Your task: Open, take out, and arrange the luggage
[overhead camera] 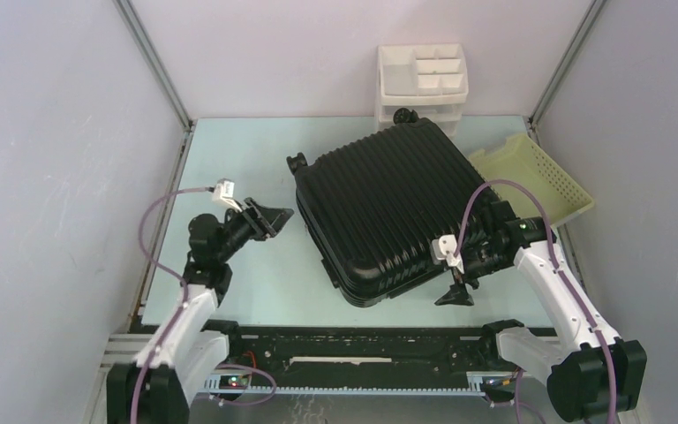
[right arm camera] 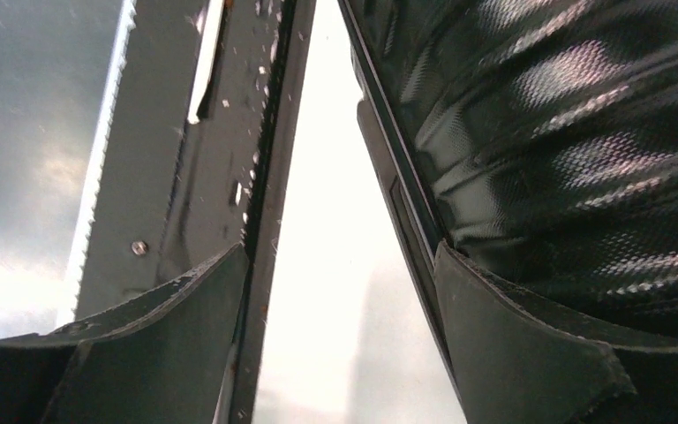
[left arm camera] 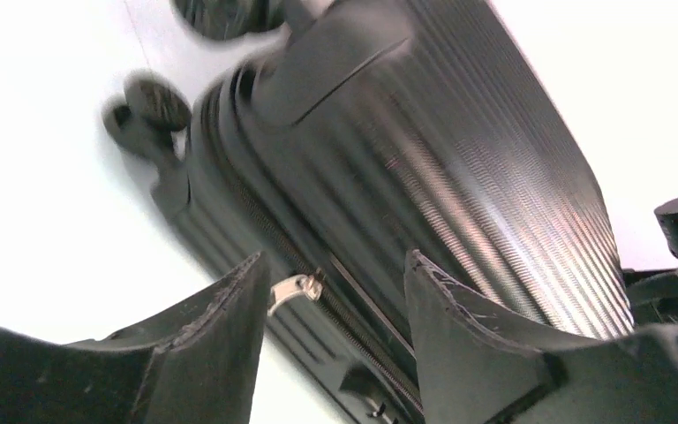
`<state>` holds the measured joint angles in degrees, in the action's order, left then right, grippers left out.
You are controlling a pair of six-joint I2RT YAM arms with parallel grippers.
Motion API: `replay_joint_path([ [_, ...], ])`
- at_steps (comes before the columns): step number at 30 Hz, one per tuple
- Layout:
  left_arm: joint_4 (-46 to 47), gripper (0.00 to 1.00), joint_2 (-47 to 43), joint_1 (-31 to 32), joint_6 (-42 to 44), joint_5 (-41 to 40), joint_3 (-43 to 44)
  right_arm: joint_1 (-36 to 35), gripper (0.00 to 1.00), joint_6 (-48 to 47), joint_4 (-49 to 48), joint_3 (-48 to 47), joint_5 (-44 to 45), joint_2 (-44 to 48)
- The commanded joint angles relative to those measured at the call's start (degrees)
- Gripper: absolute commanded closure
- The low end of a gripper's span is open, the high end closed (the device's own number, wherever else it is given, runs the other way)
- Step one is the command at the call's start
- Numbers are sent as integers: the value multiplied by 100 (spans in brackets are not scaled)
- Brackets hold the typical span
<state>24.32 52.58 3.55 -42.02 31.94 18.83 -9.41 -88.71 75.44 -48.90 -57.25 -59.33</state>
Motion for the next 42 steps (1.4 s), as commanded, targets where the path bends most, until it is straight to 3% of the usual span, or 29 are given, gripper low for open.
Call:
replay_joint_path([
  [1,-1212,36,-1296,-49,1696,-664,638,-90,12,-819,-218,102,643,82],
  [5,-1277,2,-2345,-48,1670,-1418,527,-529,18,-868,-496,141,920,9],
  [6,-1335,0,-2512,-48,1610,-1539,498,-674,22,-740,-634,198,1028,4],
  [10,-1368,0,-2818,-48,1748,-1209,396,-1202,35,-145,-1494,649,1628,108],
  [17,-446,10,-2934,-39,1939,-207,27,-1452,44,237,-2562,1115,1886,187],
  [23,-342,10,-2997,-17,2048,-74,-86,-1462,44,-72,-1787,684,1247,321],
  [26,-266,11,-2935,25,2025,-32,-94,-1721,43,402,-2179,663,1810,316],
  [30,-217,11,-2927,123,2012,27,-59,-2000,43,346,-2162,663,2467,336],
  [42,-214,12,-2787,584,2511,187,-50,-2439,44,601,-2678,873,2944,394],
])
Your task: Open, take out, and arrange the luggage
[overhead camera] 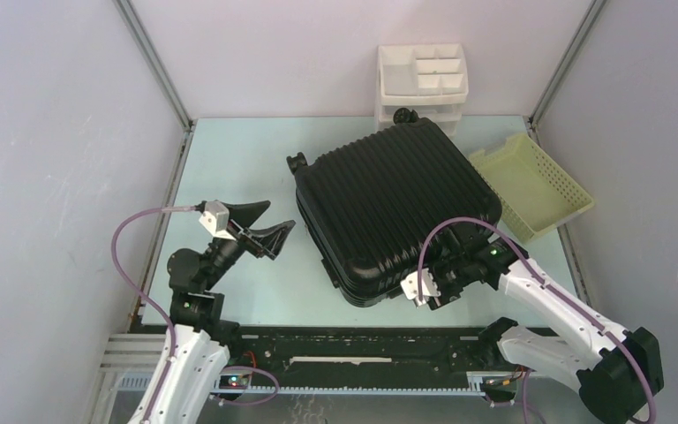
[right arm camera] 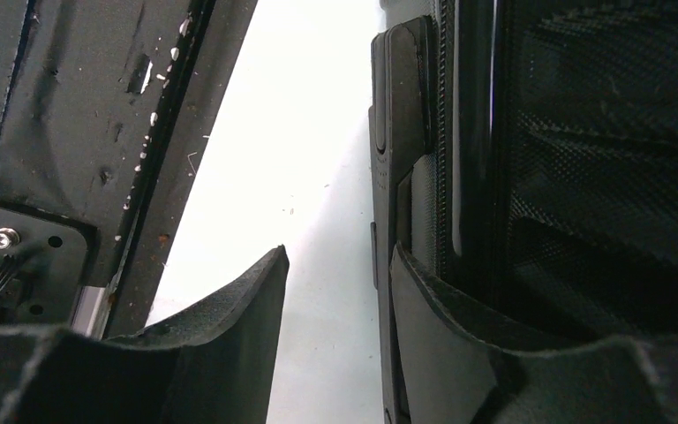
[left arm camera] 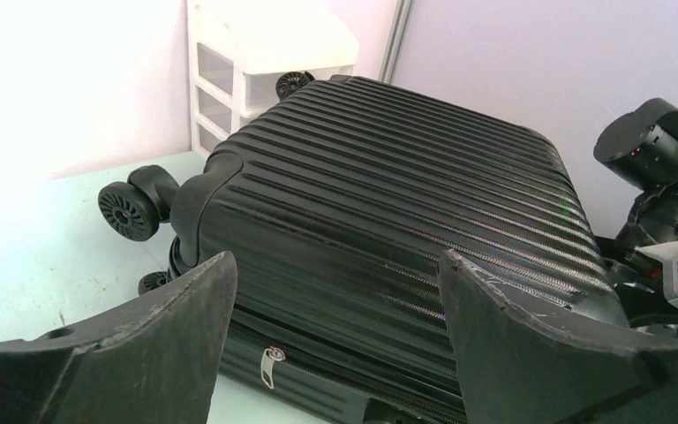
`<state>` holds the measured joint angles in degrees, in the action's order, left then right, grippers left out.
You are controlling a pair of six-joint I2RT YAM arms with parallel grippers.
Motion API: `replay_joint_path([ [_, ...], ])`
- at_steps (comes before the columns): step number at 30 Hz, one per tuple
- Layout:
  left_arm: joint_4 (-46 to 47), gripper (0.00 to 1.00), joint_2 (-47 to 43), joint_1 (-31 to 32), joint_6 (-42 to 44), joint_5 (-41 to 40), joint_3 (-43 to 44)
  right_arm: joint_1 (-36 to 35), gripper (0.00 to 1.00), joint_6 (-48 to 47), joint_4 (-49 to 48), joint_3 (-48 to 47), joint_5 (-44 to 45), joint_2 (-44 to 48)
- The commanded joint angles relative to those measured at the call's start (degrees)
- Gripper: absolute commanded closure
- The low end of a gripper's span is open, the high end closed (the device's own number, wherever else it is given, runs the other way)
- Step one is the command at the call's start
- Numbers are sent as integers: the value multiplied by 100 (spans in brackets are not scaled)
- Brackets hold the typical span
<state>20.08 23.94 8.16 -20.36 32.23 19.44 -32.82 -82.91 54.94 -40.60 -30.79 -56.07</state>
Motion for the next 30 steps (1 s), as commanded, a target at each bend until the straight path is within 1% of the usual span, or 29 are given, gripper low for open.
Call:
replay_joint_path([
  [1,210,12,96,143,382,161,-114,-109,44,29,-531,44,215,114],
  [3,208,12,169,171,430,165,-103,-111,43,-148,16,-106,-160,178],
  [5,214,12,271,200,451,199,-88,-115,41,-165,616,-398,-758,256],
  [7,215,12,347,240,462,235,-66,-139,41,56,685,-513,-1125,424],
  [8,209,12,370,257,467,252,-64,-157,40,180,619,-514,-1105,489],
  [11,197,12,387,303,491,302,-72,-200,41,589,24,-295,-370,668],
  [15,-81,12,315,346,659,304,-40,-297,41,754,-595,77,631,802],
  [20,-474,12,158,365,826,258,-37,-582,42,720,-1445,614,1362,791],
  [23,-811,13,41,390,1072,276,-9,-699,44,715,-1895,906,1631,765],
  [27,-1316,14,2,509,1982,637,103,-766,47,568,-1962,1083,1597,780],
  [28,-1461,14,30,541,2324,714,163,-770,50,480,-1927,1126,1563,792],
  [30,-1827,14,153,586,3007,833,321,-770,61,352,-1807,1174,1517,768],
])
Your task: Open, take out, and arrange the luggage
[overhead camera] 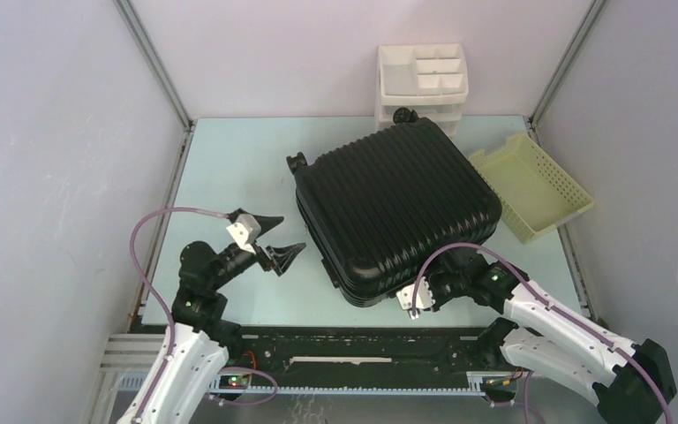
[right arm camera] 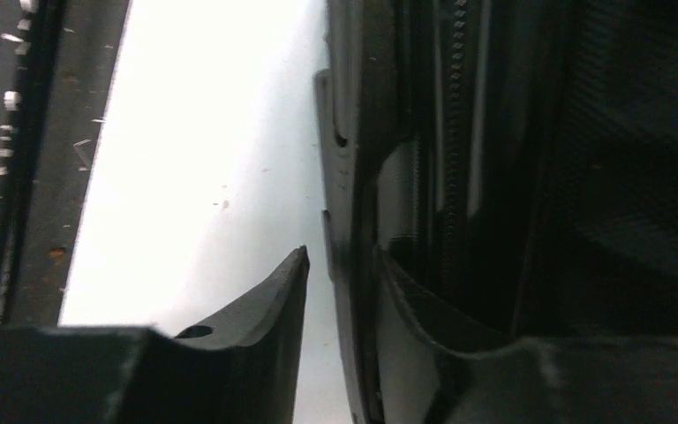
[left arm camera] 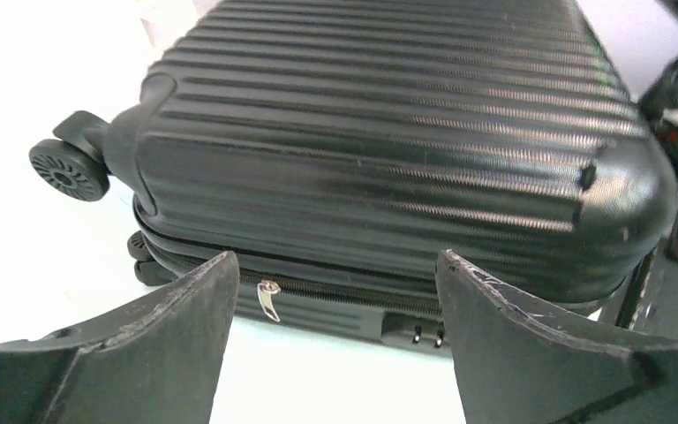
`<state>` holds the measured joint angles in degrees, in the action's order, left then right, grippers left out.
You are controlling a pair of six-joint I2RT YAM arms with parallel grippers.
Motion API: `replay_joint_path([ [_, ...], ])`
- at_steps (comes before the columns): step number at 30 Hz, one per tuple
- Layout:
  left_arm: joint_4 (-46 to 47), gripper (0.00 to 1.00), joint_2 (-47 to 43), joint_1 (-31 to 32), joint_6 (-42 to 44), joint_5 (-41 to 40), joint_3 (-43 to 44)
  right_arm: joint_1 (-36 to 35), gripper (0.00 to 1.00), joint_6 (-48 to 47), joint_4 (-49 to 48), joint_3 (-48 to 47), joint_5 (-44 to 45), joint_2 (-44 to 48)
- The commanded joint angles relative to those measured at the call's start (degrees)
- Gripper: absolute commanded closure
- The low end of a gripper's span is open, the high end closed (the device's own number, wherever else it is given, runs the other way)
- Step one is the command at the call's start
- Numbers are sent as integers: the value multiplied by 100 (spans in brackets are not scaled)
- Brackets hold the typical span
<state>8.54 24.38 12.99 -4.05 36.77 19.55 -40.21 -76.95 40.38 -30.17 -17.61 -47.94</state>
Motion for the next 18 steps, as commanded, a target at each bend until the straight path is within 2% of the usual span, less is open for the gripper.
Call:
replay_joint_path([
  [1,-888,15,201,121,1689,382,384,-31,67,-277,-299,134,201,-89],
  [3,-1368,17,545,152,2354,375,497,-30,81,-302,-210,134,273,-131],
  [5,-1740,21,838,245,2908,346,599,-8,91,-341,-87,135,335,-95],
  [6,-2056,24,1088,343,3349,261,648,39,100,-359,-1,135,341,-39],
  [11,-2393,29,1916,689,3821,-470,960,499,100,-518,544,84,239,297],
  [18,-1305,30,2672,916,3428,-498,967,1537,100,-1010,1033,55,-322,551],
])
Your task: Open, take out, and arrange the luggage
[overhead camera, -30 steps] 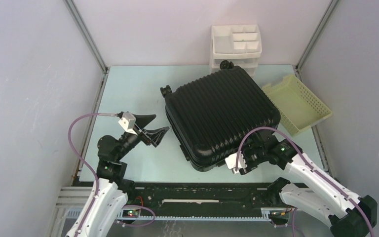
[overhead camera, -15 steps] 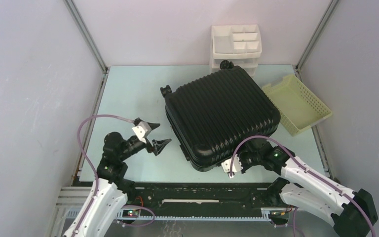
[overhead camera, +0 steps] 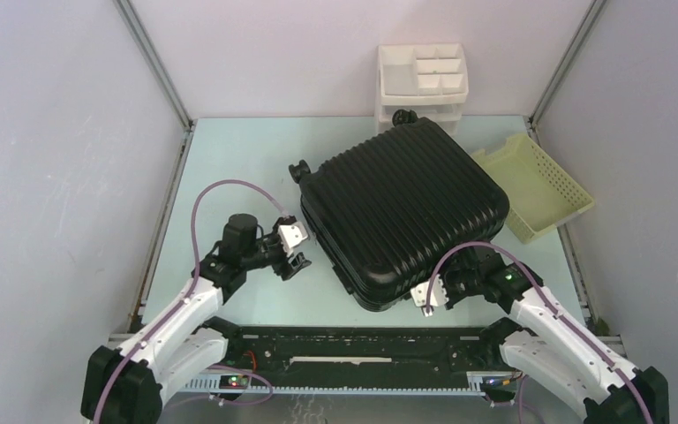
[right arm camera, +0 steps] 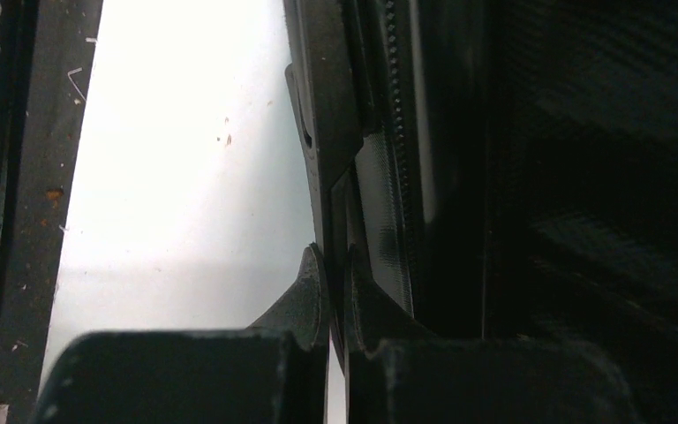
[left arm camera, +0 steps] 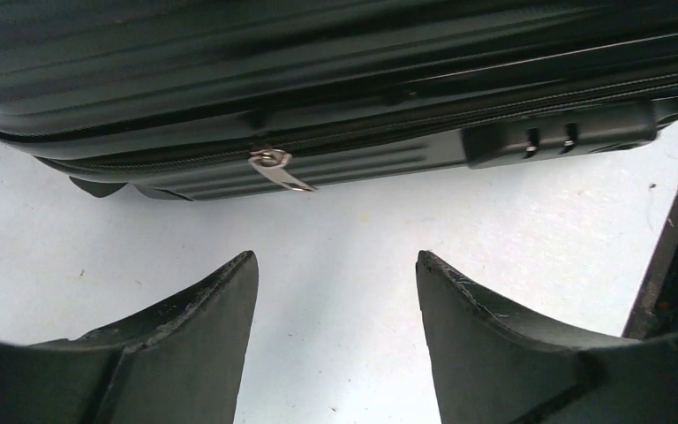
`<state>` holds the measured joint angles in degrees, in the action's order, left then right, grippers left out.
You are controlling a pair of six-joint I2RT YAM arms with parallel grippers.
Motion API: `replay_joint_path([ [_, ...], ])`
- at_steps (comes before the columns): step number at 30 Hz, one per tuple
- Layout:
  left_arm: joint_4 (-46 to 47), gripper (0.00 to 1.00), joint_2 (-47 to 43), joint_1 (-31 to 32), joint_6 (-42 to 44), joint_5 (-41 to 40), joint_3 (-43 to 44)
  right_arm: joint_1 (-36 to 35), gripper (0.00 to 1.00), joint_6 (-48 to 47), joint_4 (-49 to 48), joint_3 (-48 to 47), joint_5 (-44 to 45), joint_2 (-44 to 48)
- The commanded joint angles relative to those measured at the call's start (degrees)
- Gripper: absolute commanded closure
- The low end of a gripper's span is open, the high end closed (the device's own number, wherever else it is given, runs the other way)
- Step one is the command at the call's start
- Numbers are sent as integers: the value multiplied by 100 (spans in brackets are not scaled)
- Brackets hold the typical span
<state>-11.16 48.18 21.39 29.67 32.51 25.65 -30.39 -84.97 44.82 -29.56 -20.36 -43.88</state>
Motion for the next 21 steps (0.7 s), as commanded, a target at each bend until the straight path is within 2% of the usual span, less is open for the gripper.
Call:
replay_joint_path([
  [1,806,31,373,119,10,-71,354,684,100,-321,642,-6,-134,150],
  [6,1682,33,544,628,-397,-414,180,1312,100,-788,814,-27,-463,108],
  [12,3179,34,569,1195,-1313,-1289,-394,1882,100,-1288,1114,-94,-850,49],
  [21,3860,34,62,1557,-2078,-1976,-1203,2654,100,-2030,1554,-185,-1166,20],
])
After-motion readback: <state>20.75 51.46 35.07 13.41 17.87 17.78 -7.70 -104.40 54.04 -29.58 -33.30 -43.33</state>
